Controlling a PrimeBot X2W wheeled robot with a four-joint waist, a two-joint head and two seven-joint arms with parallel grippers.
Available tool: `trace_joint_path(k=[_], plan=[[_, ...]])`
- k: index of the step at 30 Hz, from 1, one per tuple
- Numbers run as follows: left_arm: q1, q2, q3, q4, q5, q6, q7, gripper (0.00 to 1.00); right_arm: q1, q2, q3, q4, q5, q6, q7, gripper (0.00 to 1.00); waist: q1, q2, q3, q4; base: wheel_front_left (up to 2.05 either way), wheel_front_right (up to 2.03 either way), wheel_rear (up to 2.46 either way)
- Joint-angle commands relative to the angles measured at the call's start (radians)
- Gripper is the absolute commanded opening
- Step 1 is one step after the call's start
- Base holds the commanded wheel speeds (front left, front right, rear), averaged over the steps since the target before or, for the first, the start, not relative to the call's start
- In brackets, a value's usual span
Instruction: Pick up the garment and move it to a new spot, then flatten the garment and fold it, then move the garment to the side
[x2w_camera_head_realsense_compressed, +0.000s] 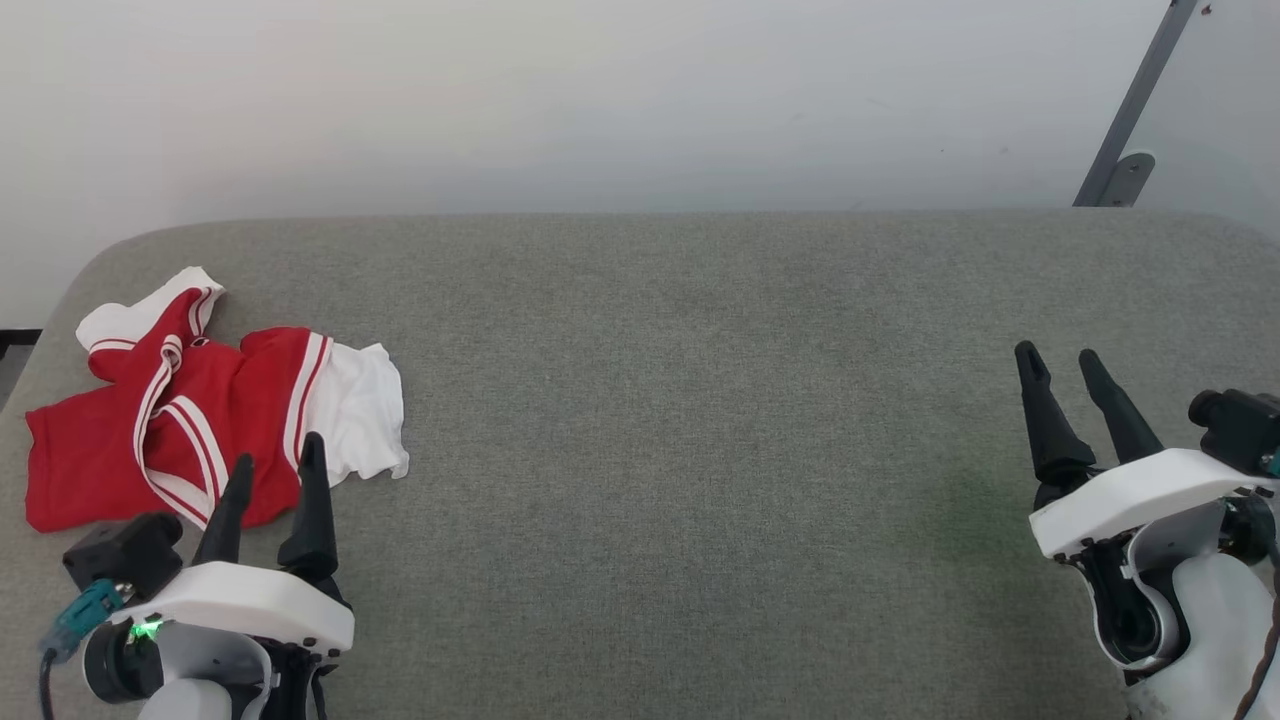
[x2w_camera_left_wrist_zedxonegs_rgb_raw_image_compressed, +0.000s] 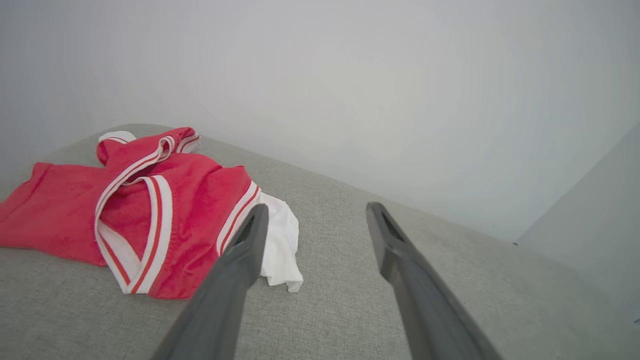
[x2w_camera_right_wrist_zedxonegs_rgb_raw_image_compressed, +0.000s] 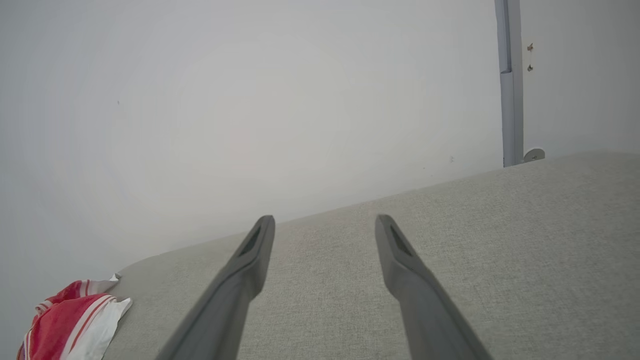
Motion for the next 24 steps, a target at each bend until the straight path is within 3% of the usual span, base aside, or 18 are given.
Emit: trace_joint_path(k=[1,24], plan=[[-0.022,0.013,-0.003,-0.011,0.034,0.005,-0.011,1.0,-0.027,-0.01,-0.002,-0.002,-0.03,0.004,-0.011,1.0,0.0,-0.0001,-0.001,0.0,0.0,0.0,0.0],[-0.011,0.013,0.011,0.017,0.21,-0.014,-0.069,1.0,-0.033,-0.021,-0.009,0.01,-0.234,0.005,-0.068,1.0,0.0,-0.0001,-0.008,0.003,0.0,0.0,0.0]])
